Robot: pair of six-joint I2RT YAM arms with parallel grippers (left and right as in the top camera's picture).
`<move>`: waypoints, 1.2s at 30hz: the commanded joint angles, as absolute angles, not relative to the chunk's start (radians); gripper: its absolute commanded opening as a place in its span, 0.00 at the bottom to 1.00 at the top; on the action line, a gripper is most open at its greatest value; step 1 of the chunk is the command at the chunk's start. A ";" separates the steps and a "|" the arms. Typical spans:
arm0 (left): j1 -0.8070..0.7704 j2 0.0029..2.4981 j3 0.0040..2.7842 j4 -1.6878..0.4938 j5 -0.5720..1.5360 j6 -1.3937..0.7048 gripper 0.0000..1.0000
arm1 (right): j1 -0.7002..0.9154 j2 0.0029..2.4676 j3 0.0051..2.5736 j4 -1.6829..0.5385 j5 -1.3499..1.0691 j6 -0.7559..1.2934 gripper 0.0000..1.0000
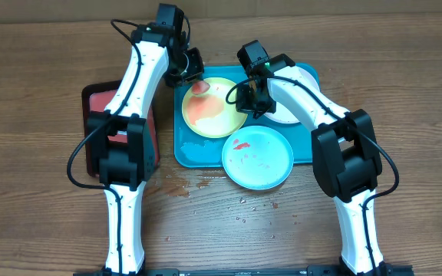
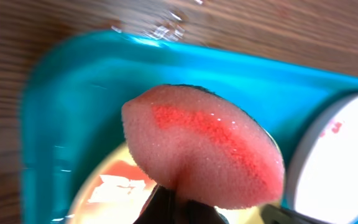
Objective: Clean dirty plates on tray and stack at the side
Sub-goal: 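Scrub the yellow plate with the sponge in the left gripper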
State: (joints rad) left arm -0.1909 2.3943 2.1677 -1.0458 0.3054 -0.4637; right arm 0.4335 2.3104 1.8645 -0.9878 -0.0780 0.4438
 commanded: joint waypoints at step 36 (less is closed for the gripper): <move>-0.222 2.240 2.209 -1.196 0.052 -0.574 0.04 | 0.426 2.231 1.997 -1.055 0.012 0.333 0.04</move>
State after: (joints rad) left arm -0.2298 2.3222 2.1708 -1.1999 -0.0898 -0.6029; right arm 0.4305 2.3043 1.9503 -1.0584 -0.0372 0.3771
